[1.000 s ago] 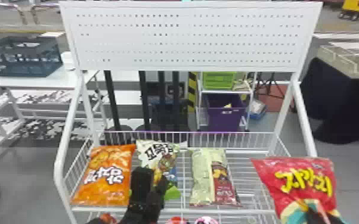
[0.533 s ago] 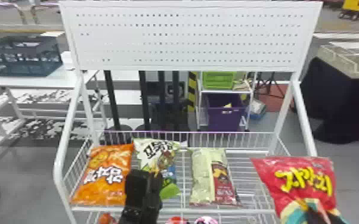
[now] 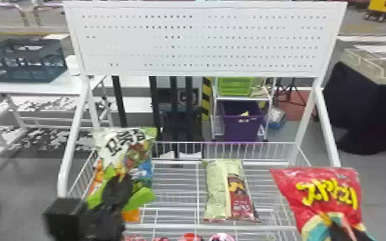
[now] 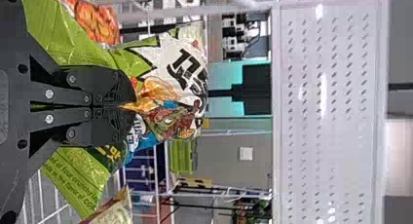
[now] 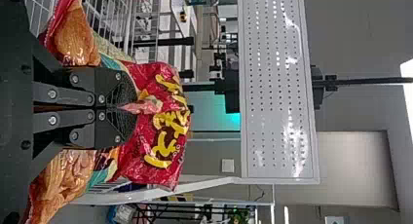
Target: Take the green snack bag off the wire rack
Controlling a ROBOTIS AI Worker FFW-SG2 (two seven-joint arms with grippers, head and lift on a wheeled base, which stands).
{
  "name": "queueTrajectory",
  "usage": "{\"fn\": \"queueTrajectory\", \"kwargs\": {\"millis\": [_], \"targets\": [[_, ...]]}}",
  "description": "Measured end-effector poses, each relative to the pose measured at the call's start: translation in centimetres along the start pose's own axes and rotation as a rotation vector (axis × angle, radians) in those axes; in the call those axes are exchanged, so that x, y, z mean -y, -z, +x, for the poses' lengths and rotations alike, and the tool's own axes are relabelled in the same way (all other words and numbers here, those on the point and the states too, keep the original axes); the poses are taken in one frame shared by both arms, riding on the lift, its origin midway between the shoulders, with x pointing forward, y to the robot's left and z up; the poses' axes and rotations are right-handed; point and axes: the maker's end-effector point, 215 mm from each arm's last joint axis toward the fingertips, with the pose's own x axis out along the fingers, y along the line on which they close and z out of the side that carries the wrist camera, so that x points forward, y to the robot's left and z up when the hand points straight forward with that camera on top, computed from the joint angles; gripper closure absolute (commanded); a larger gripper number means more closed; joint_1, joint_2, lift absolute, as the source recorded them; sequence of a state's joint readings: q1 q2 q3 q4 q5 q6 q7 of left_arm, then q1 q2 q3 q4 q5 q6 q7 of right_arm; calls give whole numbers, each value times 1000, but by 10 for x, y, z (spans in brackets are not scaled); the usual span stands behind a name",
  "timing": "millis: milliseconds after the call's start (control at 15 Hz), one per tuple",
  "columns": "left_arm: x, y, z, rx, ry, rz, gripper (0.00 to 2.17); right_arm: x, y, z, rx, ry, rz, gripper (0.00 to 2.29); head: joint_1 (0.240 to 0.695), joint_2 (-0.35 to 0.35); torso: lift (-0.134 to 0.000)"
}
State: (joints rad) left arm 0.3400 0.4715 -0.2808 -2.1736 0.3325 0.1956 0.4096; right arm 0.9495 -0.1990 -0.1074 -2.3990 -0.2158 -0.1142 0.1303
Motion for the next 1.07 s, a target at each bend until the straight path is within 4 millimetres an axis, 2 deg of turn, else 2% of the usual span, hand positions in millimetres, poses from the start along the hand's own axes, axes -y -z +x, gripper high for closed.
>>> {"fn": "queueTrajectory", "kwargs": {"millis": [200,467,667,1067], "targets": [[-37,-16,-53,87,-44,-41,2152,-1,0,0,0,-2,2,2236,499,0,0],[-57,-26,-99,136,-65,-60,2152,-4,0,1,2,-5,5,2233,499,0,0],[-65,-24,-111,138,-82,-56,2152,-5,0,2,2,-7,7,2236,499,0,0],[-74,-25,-114,142,-108,-39,2152,-6,1,-1,-3,-10,8,2236,499,0,0]]}}
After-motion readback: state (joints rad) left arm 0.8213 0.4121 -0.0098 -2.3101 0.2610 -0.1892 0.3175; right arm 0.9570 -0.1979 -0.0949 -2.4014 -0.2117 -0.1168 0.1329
